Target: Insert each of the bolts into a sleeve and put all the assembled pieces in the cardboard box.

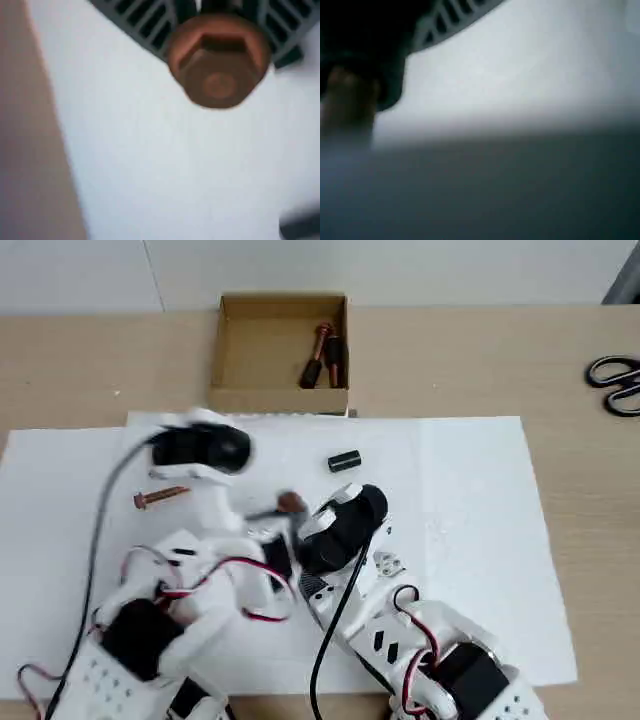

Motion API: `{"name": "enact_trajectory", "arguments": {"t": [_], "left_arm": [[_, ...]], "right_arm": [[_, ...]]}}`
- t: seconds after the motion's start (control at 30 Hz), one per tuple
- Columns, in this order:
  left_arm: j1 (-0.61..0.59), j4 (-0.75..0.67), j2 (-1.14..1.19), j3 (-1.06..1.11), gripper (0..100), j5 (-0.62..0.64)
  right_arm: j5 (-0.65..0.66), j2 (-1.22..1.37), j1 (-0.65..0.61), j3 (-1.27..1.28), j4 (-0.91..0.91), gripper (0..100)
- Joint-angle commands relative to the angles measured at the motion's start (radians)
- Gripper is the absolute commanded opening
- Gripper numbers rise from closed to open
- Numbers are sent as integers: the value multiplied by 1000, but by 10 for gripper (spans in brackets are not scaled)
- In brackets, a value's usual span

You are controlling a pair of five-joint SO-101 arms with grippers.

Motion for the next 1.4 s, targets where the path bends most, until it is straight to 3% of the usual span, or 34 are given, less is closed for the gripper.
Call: {"name": "enact_trajectory", "arguments": {"t": [0.0, 0.37, 0.6, 0.83, 1.0, 1.37], "left_arm": [[52, 61, -11, -12, 6, 0], [124, 71, -11, 74, 6, -12], [121, 49, -9, 77, 15, -252], [121, 81, -3, 77, 186, -262], [121, 84, -3, 76, 200, -330], [-69, 83, -9, 70, 200, -575]], "right_arm": [[0, -10, 24, -26, -39, 3], [0, -4, 24, -43, -39, 3], [0, -4, 24, -38, -39, 3], [0, -4, 25, -37, -33, 3], [0, -4, 25, -35, -31, 3], [-2, -8, 25, -17, -30, 3]]}}
